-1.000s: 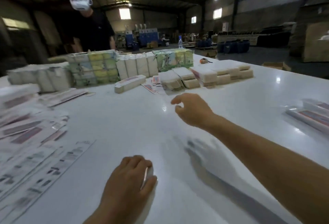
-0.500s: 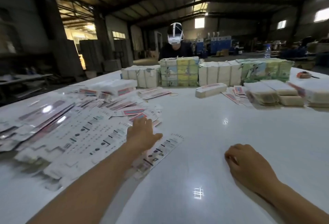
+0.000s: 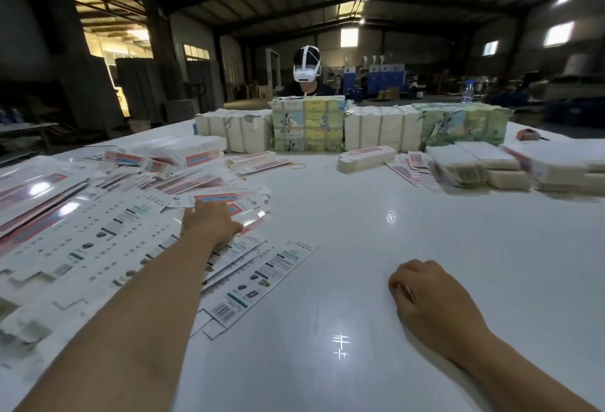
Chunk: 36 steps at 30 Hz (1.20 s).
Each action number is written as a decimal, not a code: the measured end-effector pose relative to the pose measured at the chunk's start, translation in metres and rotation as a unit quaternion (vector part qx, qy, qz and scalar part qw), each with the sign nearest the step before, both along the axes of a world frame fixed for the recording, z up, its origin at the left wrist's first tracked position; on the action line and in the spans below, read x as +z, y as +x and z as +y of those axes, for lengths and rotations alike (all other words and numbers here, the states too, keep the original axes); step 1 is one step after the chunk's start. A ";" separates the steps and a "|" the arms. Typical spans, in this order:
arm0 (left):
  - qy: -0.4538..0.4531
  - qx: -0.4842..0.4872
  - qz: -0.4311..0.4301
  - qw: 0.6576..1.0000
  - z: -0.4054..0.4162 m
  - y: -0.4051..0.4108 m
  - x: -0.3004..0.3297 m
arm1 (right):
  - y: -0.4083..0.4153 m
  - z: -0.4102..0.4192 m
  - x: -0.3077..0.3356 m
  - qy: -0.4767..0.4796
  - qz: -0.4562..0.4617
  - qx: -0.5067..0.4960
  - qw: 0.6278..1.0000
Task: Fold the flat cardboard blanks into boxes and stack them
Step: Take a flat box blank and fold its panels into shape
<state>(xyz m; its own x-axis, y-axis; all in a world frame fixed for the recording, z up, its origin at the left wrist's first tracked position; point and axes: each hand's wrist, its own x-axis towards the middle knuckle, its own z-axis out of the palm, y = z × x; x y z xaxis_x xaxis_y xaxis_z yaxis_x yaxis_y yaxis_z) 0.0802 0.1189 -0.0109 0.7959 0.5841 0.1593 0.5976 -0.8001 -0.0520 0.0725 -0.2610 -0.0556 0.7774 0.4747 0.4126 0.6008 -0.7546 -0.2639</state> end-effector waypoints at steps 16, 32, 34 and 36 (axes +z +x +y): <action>0.014 -0.099 -0.111 0.989 -0.016 0.002 0.048 | 0.000 0.004 0.000 -0.016 -0.004 -0.010 1.000; 0.039 -0.373 -0.135 0.917 -0.245 -0.095 -0.004 | -0.035 -0.032 0.035 0.436 0.288 -0.040 0.852; 0.037 -0.355 -0.134 0.924 -0.247 -0.096 -0.011 | -0.048 -0.038 0.025 0.514 0.308 -0.071 0.798; 0.043 -0.352 -0.125 0.927 -0.246 -0.096 -0.013 | -0.055 -0.041 0.021 0.541 0.282 -0.065 0.790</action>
